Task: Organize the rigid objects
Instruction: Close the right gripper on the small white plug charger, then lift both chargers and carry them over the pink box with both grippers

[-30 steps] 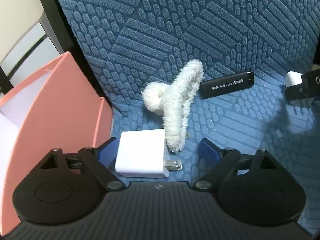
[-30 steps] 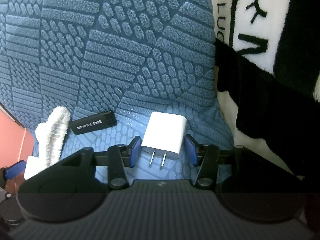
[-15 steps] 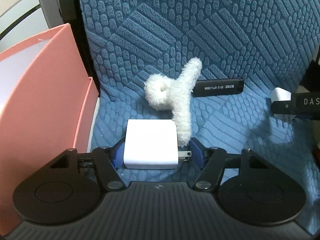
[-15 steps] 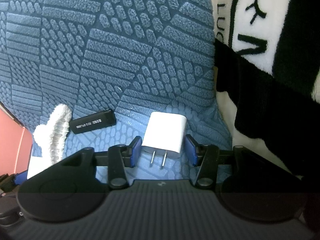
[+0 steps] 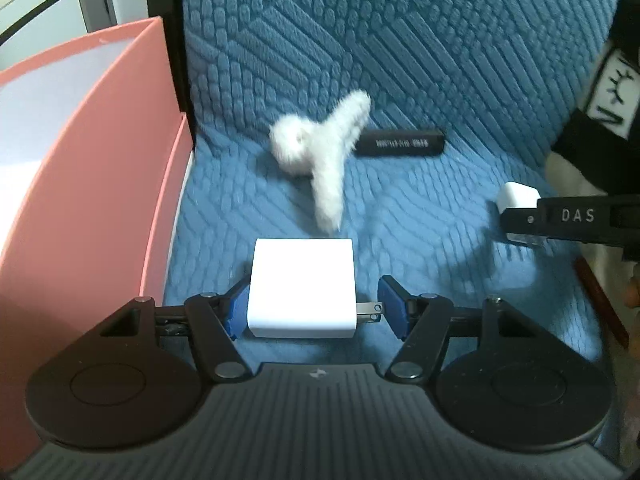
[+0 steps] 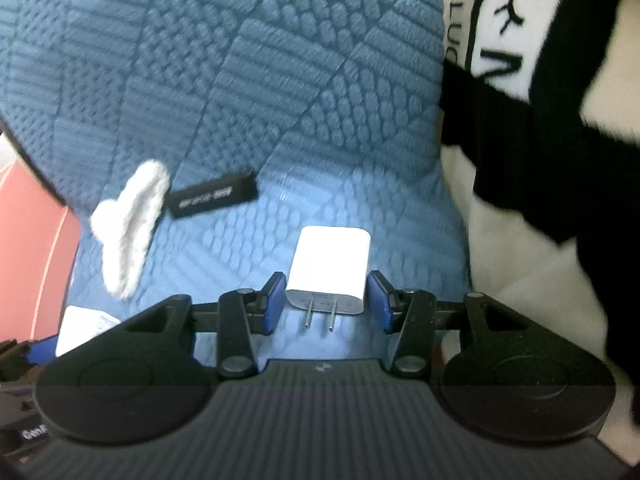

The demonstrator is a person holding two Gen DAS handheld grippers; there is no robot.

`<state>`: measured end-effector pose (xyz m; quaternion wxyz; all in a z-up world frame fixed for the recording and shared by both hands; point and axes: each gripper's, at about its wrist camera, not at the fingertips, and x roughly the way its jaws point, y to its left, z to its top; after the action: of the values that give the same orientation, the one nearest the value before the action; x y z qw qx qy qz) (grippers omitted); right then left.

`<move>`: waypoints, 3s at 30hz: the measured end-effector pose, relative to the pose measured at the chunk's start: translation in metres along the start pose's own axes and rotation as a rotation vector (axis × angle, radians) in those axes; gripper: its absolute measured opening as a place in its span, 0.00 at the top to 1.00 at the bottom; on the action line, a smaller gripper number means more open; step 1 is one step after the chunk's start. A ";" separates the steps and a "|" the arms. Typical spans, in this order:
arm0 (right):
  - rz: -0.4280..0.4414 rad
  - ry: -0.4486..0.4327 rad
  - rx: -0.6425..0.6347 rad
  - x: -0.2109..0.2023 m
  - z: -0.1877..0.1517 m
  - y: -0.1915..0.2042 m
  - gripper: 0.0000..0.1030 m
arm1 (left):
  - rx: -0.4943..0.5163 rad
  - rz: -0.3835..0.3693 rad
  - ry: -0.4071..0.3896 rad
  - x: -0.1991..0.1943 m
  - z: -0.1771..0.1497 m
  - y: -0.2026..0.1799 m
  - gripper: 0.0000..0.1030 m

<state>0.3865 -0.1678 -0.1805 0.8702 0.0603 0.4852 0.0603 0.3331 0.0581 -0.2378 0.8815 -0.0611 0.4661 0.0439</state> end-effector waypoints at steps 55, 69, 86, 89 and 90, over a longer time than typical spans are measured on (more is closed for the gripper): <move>0.001 0.034 0.060 -0.079 -0.136 0.047 0.55 | 0.085 -0.030 0.031 -0.089 -0.120 -0.003 0.38; -0.042 -0.033 0.009 -0.080 -0.146 0.049 0.54 | 0.076 -0.012 0.064 -0.074 -0.119 0.000 0.45; 0.017 -0.056 0.007 -0.099 -0.135 0.045 0.55 | -0.005 -0.024 -0.001 -0.096 -0.112 0.003 0.45; 0.033 -0.067 0.005 -0.113 -0.134 0.042 0.55 | -0.024 -0.038 -0.022 -0.110 -0.111 0.004 0.45; 0.037 -0.072 0.002 -0.117 -0.134 0.041 0.55 | -0.028 -0.040 -0.032 -0.116 -0.112 0.004 0.45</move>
<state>0.2089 -0.1407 -0.1455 0.8858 0.0725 0.4524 0.0737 0.1765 0.0428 -0.2048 0.8887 -0.0819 0.4499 0.0338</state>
